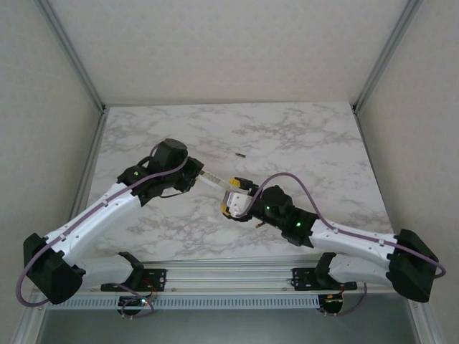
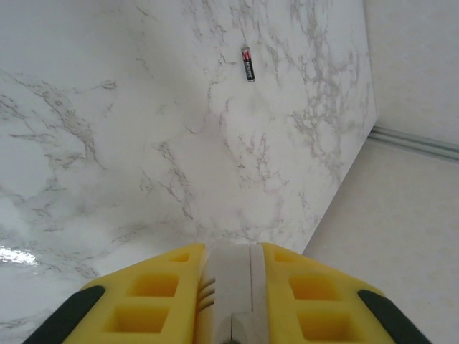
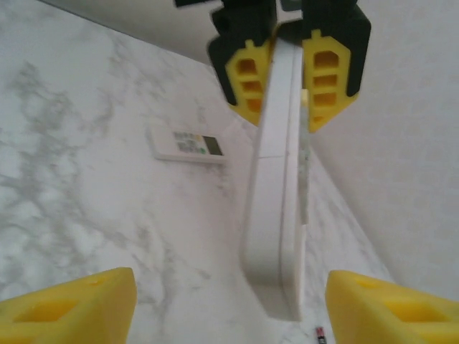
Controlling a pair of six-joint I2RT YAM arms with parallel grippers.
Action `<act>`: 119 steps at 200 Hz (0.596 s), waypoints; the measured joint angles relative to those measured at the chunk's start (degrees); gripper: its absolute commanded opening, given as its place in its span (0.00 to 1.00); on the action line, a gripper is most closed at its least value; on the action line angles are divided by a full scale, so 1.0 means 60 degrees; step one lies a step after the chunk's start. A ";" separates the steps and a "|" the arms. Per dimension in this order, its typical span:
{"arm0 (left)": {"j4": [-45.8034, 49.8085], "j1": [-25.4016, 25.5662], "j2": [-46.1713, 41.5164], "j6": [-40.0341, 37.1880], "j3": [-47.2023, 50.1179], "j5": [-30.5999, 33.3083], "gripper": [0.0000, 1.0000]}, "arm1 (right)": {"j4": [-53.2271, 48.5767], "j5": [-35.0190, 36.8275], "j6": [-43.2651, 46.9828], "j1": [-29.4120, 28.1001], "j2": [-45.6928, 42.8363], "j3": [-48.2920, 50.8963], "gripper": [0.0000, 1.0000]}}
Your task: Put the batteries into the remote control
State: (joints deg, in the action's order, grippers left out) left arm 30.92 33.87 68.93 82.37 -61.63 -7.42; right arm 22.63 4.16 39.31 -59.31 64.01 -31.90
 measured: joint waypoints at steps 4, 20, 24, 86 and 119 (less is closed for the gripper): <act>0.0040 0.0000 0.0000 0.0036 0.0000 0.0007 0.00 | 0.0149 0.0066 0.0113 0.0000 0.0127 -0.0004 0.60; 0.0153 -0.0004 -0.0018 0.0157 0.0000 0.0007 0.00 | 0.0514 0.0168 0.0404 0.0000 0.0550 -0.0102 0.54; 0.0186 -0.0015 -0.0025 0.0204 0.0000 0.0004 0.00 | 0.0554 0.0168 0.0441 0.0000 0.0641 -0.0149 0.53; 0.0565 -0.0284 -0.0368 0.0801 0.0033 0.0069 0.00 | 0.1351 0.0419 0.0525 -0.0098 0.1730 -0.0954 0.24; 0.0685 -0.0608 -0.0882 0.1067 0.0299 -0.0113 0.00 | 0.1417 0.0372 0.0415 -0.0182 0.1701 -0.0954 0.26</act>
State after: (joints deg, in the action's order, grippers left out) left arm 35.03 30.22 63.64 88.77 -59.83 -8.10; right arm 31.14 6.39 41.80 -60.40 74.22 -37.63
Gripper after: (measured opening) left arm 0.187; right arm 0.234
